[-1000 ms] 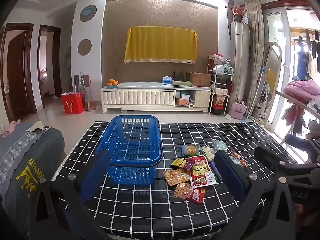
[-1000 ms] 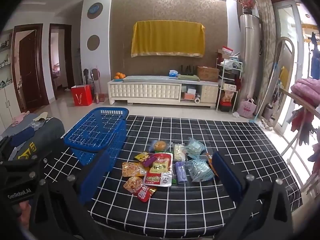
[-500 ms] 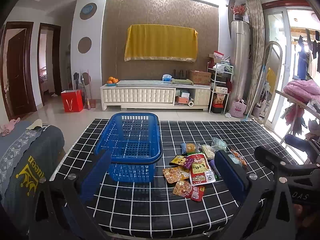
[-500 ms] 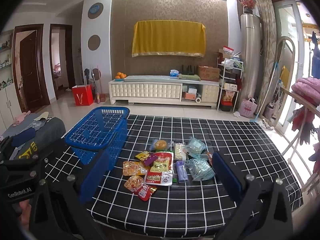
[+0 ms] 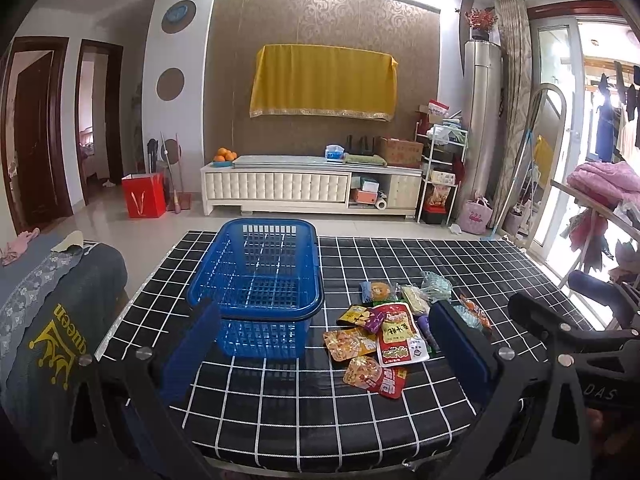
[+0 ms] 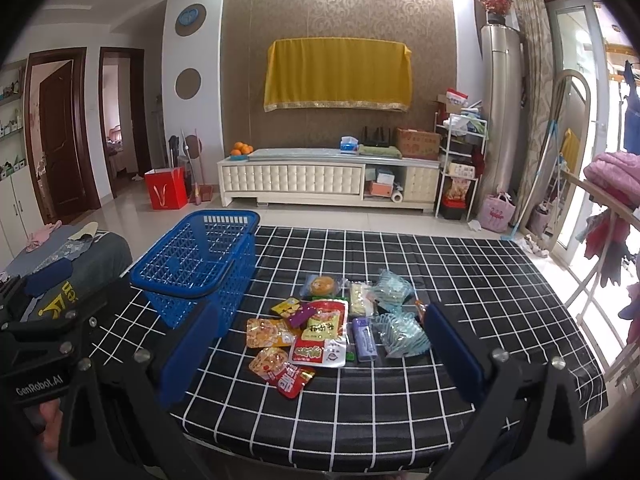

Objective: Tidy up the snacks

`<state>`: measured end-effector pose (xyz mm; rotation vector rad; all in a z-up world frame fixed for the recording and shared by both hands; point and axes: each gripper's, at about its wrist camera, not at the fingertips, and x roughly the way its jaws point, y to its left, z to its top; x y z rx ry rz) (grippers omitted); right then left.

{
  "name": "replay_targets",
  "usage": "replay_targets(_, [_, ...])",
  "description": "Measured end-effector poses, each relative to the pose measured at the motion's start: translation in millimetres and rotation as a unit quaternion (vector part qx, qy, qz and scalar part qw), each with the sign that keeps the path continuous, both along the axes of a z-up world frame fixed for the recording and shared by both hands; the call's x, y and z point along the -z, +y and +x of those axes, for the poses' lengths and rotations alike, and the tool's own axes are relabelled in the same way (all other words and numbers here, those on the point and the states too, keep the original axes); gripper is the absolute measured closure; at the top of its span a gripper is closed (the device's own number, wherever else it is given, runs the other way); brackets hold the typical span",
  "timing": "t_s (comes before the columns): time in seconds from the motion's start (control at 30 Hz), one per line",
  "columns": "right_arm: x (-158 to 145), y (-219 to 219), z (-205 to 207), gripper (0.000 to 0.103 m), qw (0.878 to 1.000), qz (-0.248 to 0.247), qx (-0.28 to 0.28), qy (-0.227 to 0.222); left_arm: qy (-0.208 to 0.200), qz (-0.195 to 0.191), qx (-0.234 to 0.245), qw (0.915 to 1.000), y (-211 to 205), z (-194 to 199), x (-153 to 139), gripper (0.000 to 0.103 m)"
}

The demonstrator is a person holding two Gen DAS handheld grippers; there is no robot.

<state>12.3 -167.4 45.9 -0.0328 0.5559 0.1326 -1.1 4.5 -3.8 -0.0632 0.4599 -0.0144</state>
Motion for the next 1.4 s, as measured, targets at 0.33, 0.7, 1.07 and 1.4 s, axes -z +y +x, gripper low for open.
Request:
replay_targets(0.33, [3.4,-1.2,-0.5,0.0,1.0,0.003,0.0,0.003,0.002,0.002,0.0,1.0,-2.6,0.3,1.8,0.001])
replay_targets(0.7, [5.1,-2.1,-0.7,0.0,1.0,0.003,0.003,0.003,0.002,-0.002,0.002,1.0,-1.7,0.2,3.7,0.001])
replay_targets(1.07, [8.8,-4.1,-1.4,0.0,1.0,0.009,0.004,0.008,0.001,0.0,0.001,1.0,-2.7,-2.2,5.5,0.001])
replay_targets(1.4, [8.4,-4.5,-1.7,0.0,1.0,0.009,0.004,0.008,0.0,0.0,0.002,1.0,-2.9,-2.6,4.9,0.001])
